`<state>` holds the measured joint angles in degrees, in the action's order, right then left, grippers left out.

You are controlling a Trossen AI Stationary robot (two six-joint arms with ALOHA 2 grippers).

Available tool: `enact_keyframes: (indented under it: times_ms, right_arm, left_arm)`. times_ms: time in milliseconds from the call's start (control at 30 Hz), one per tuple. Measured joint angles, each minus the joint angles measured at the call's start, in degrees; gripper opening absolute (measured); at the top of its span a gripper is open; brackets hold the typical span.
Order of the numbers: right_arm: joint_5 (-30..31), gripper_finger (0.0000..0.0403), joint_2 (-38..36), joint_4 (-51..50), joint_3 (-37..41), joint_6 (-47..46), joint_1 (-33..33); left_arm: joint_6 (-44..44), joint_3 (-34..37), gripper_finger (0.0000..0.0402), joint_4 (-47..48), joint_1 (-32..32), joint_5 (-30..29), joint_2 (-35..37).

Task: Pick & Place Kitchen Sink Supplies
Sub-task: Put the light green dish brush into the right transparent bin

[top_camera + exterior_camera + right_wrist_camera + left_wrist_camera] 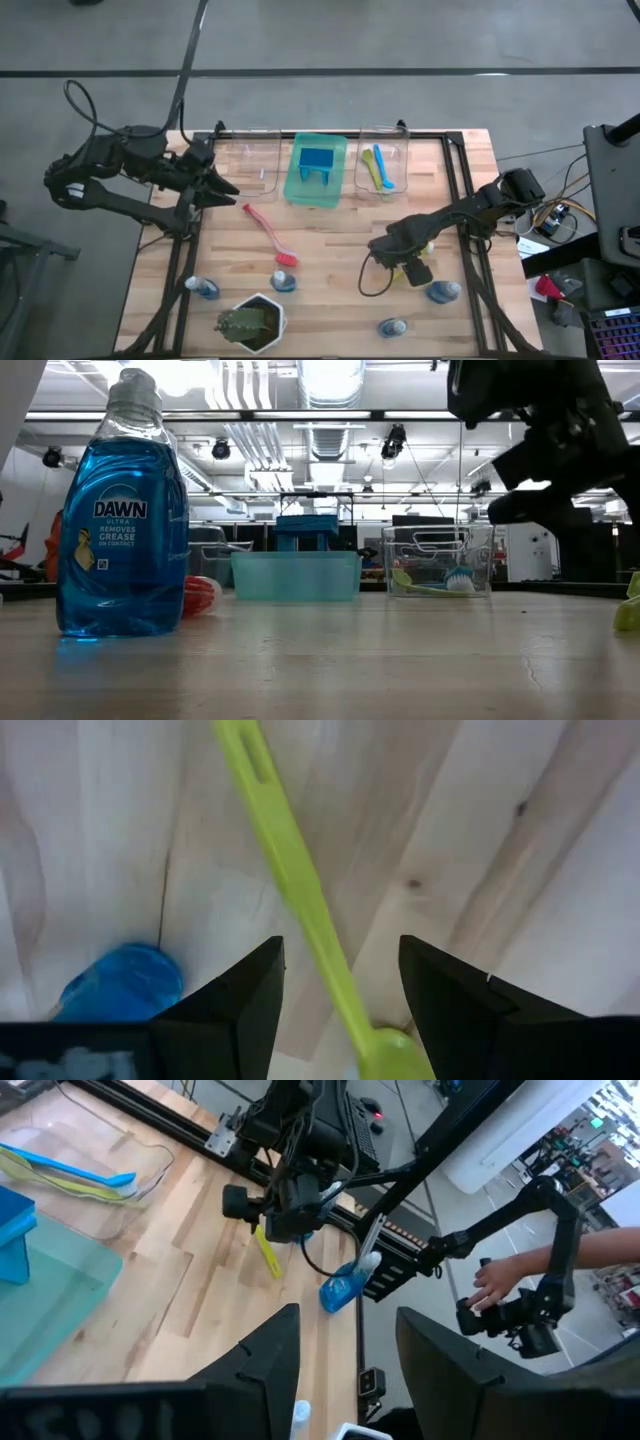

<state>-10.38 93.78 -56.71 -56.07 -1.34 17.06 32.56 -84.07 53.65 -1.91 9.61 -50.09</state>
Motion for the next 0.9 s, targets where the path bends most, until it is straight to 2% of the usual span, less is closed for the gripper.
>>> enact_keyframes:
  times_ms: [300,500,700,900]
  right_arm:
    - [-0.2,0.0195,0.0,1.7,2.6,0.0,1.8]
    - [0.7,0.0181,0.0,3.6,4.6,-0.1,2.2]
    - [0.9,0.0145,0.1,5.0,6.8,-1.5,2.2]
    - [0.9,0.0084,0.1,5.0,6.9,-2.1,2.2]
  left_arm:
    - [0.4,0.0,0.0159,0.0,0.0,0.0,0.0]
    - [0.1,0.0,0.0159,0.0,0.0,0.0,0.0]
    - [-0.1,0.0,0.0159,0.0,0.0,0.0,0.0]
    - [-1.0,0.0,0.0159,0.0,0.0,-0.3,0.0]
